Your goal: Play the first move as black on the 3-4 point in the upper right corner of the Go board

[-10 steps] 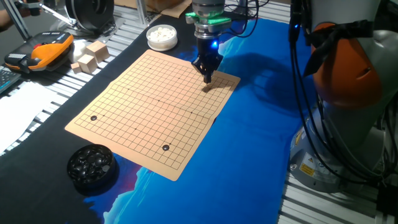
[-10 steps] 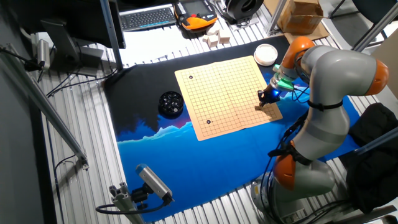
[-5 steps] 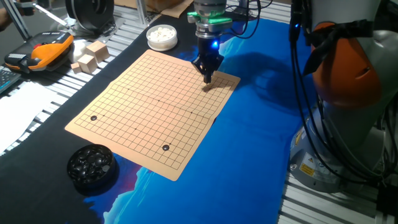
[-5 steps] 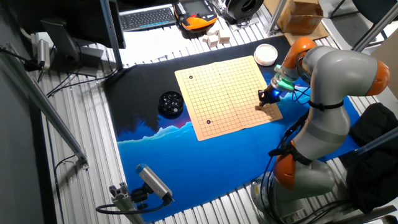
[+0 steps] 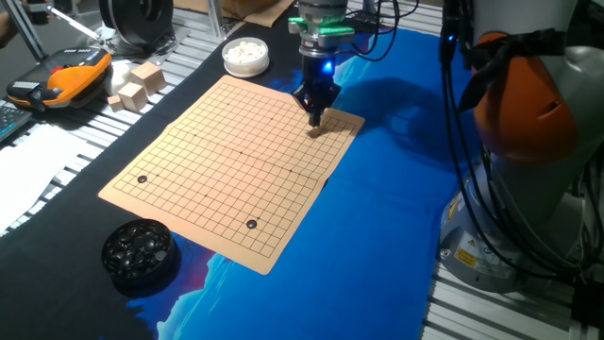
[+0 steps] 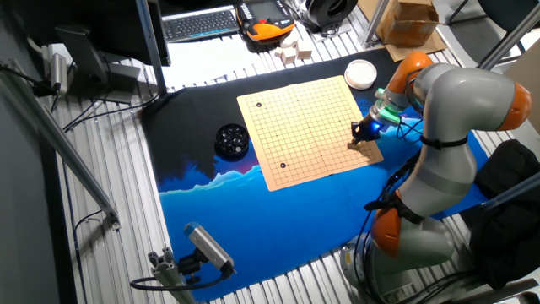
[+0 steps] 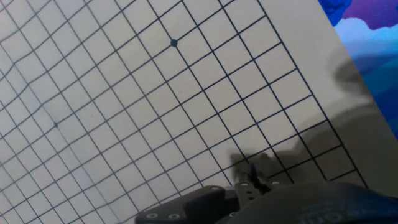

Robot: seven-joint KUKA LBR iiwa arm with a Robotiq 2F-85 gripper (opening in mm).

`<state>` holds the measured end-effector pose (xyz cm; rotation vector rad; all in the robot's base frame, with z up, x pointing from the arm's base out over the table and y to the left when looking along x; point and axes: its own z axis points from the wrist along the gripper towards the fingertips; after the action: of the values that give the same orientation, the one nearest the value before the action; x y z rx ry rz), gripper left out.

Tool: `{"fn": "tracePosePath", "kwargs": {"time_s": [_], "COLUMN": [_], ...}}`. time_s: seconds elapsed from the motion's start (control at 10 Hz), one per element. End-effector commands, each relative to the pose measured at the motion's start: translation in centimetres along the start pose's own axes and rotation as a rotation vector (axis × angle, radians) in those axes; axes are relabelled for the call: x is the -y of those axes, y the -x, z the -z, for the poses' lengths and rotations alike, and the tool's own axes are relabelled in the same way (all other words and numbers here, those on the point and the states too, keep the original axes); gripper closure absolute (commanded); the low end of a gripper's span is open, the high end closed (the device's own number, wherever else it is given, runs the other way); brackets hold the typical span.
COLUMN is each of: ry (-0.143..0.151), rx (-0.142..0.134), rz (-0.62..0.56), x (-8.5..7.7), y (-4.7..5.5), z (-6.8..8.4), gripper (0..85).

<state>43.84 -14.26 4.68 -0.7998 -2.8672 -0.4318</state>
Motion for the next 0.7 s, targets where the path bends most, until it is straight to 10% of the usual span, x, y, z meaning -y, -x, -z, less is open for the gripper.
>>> {"fn": "tracePosePath", "kwargs": {"time_s": [0.0, 0.6], "ry": [-0.007, -0.037], "rx": [0.002, 0.003], "rz": [0.005, 0.028], "x": [0.1, 1.5], "y": [0.0, -0.8], "z": [0.0, -0.2], "gripper": [85.0, 85.0]}}
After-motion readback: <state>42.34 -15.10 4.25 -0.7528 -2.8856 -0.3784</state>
